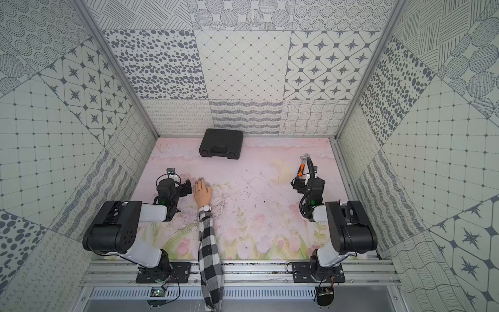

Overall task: Take off the watch
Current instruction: Adjust the hand at the center of the board.

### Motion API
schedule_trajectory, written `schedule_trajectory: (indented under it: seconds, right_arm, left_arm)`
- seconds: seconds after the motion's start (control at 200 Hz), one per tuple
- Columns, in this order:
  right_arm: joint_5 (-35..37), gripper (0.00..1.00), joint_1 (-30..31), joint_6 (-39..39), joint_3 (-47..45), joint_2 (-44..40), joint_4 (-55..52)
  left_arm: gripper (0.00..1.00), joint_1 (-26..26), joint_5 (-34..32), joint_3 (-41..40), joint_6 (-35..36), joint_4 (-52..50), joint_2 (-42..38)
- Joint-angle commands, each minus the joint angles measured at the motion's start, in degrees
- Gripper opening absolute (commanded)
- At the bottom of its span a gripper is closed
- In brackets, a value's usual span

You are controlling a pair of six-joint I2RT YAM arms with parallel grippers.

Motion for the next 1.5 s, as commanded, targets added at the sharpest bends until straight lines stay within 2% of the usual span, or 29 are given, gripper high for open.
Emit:
schedule_trajectory:
  seconds: [0.0,0.67,0.77,0.835,0.925,1.02,1.085,1.206,1.341,1.406,1.496]
  right_arm:
    - [0.31,0.98,-0.06,0.40,-0.55,-0.68,3.57]
    - [-0.31,0.98,-0.24,0.55,-1.51,-1.54,5.51]
    - [0.19,0.98,-0.24,0.80,-0.65,-8.68,-3.24]
    - [1.35,0.98,-0.25,2.46,1.21,-13.42,-10.85]
    - [1.35,0.98,-0.25,8.31,3.91,-17.69,-21.29]
    - [1.92,0.98,-0.28,13.12,7.36,-20.69,-32.31]
    - [5.10,0.98,-1.10,22.07,7.80,-23.31,-38.31]
    - [-3.85,0.98,-3.12,23.98,10.18,-27.10,-44.71]
    - [-18.12,0.98,-2.27,23.12,15.22,-25.76,-51.33]
    - [-22.12,0.98,0.52,22.99,17.37,-23.70,-53.80]
    - [-22.96,0.98,7.96,22.79,20.89,-19.35,-57.28]
  left_arm:
    - [0.99,0.28,0.26,0.18,0.87,2.56,-0.08]
    - [0.98,0.40,0.00,0.55,0.64,1.86,-0.56]
    - [0.97,0.38,-2.42,3.67,-0.47,-6.54,-3.83]
    - [0.97,0.37,-6.48,6.61,-2.21,-13.82,-6.50]
    - [0.98,0.37,-11.57,13.32,-8.10,-30.24,-9.04]
    - [0.96,0.28,-9.97,20.88,-16.11,-47.30,-9.29]
    - [0.95,-0.16,-8.03,24.31,-21.65,-55.79,-9.51]
    - [0.96,-2.31,-6.82,27.32,-28.95,-65.22,-11.62]
    - [0.96,-5.73,-4.69,30.10,-34.06,-75.07,-12.59]
    - [0.96,-7.68,-2.91,30.73,-35.71,-77.83,-12.45]
    - [0.96,-11.12,-2.37,30.94,-39.80,-82.20,-12.83]
